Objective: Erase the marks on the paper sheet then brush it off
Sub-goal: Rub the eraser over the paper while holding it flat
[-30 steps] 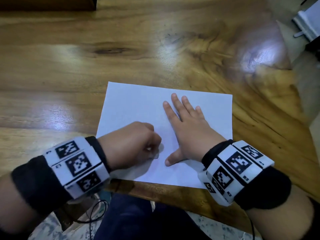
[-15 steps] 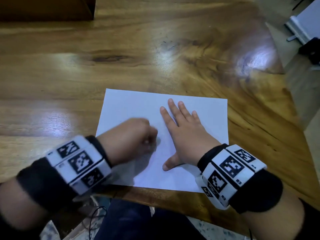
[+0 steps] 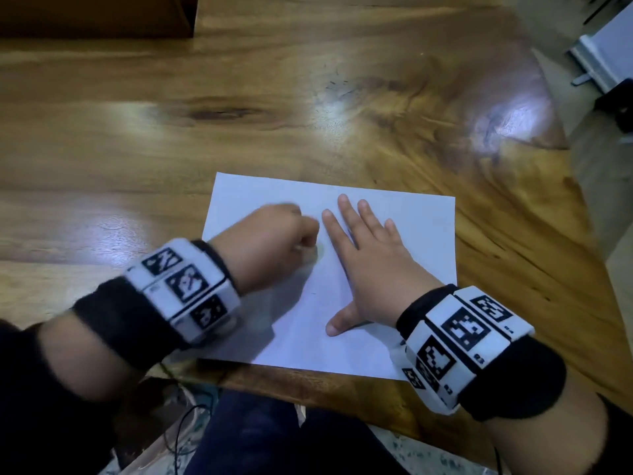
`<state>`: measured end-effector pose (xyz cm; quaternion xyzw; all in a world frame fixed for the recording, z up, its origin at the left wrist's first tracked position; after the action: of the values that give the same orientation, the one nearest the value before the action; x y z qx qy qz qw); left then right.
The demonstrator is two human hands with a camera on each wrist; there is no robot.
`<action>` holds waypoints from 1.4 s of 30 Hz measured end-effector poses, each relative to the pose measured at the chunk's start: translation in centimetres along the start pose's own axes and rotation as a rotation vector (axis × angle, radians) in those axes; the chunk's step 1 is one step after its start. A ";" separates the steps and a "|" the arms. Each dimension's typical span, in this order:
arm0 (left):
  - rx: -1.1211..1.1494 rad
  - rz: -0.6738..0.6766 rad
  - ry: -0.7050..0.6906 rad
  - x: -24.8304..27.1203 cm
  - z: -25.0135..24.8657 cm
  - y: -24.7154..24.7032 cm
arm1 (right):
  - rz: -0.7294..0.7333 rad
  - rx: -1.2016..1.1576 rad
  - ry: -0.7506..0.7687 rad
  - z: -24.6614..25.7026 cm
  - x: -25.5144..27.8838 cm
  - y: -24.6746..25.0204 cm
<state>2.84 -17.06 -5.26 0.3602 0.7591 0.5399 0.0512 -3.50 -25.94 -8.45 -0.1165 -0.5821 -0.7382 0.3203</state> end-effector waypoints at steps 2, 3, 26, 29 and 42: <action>0.027 -0.057 0.012 -0.7 0.3 0.2 | 0.003 0.001 -0.001 0.0 0.0 0.0; 0.045 -0.051 -0.035 0.0 0.3 -0.2 | 0.005 -0.003 -0.001 0.0 0.0 0.0; 0.060 -0.034 0.035 0.6 0.8 0.2 | -0.002 -0.018 0.005 0.0 0.0 0.1; 0.037 -0.063 0.028 0.4 -0.2 -0.5 | -0.017 -0.026 0.009 0.0 0.0 0.1; 0.071 0.038 -0.065 2.2 -0.6 -1.3 | -0.024 -0.037 0.011 0.0 0.0 0.1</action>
<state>0.37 -16.42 -5.43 0.3932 0.7689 0.5014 0.0526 -3.46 -25.93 -8.34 -0.1112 -0.5679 -0.7532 0.3127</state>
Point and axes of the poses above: each hand's wrist, its own x-axis away from the middle knuckle, its own y-axis out of the back of the hand, z = x × y, the point moved 6 cm from there along -x, towards the middle knuckle, and after that the axes turned 12 degrees about y, right-handed, at the moved point
